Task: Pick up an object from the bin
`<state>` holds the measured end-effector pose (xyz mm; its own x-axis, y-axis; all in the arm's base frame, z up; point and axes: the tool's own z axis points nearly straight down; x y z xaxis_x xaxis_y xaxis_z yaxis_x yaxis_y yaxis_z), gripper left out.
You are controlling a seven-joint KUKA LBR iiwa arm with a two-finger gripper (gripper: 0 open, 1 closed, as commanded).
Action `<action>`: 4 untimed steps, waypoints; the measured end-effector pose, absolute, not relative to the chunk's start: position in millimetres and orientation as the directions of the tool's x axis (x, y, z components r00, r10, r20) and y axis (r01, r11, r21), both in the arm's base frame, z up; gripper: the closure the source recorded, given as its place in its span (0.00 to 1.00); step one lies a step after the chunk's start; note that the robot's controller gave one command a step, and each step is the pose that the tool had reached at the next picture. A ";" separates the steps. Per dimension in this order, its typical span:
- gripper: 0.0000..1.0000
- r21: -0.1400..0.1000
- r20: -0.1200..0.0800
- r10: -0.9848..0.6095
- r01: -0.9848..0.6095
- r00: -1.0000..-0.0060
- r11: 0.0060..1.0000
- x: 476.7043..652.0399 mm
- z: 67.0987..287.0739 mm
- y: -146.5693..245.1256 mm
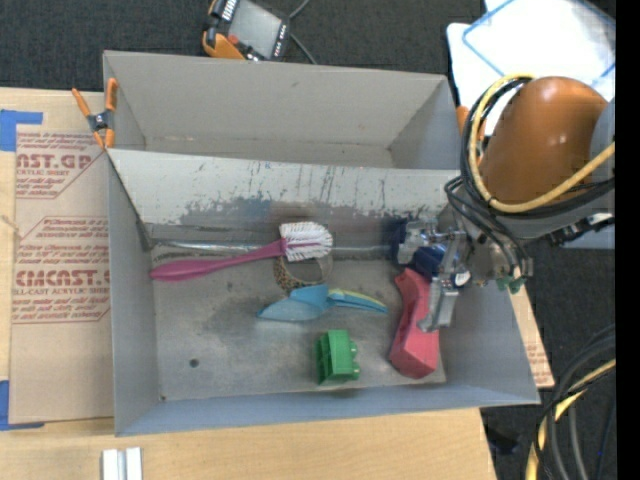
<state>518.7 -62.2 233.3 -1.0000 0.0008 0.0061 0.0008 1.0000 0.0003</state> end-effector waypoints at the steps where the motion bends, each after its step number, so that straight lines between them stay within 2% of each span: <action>1: 0.00 -0.001 -0.003 0.000 0.000 -1.000 1.000 520.4 237.4 -61.8; 2: 0.00 0.001 -0.005 0.001 0.001 -1.000 1.000 559.1 111.0 47.5; 3: 0.00 0.005 -0.012 -0.274 -0.274 -0.962 0.962 548.9 82.0 -47.5; 4: 0.00 0.000 -0.009 -0.031 -0.031 -0.999 1.000 546.9 72.8 51.6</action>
Offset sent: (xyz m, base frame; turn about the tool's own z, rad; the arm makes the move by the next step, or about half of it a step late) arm 0.0499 0.1426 -0.1633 -0.0025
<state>546.9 51.6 72.8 -0.9995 -0.0310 -0.0093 -0.0310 0.9995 0.0002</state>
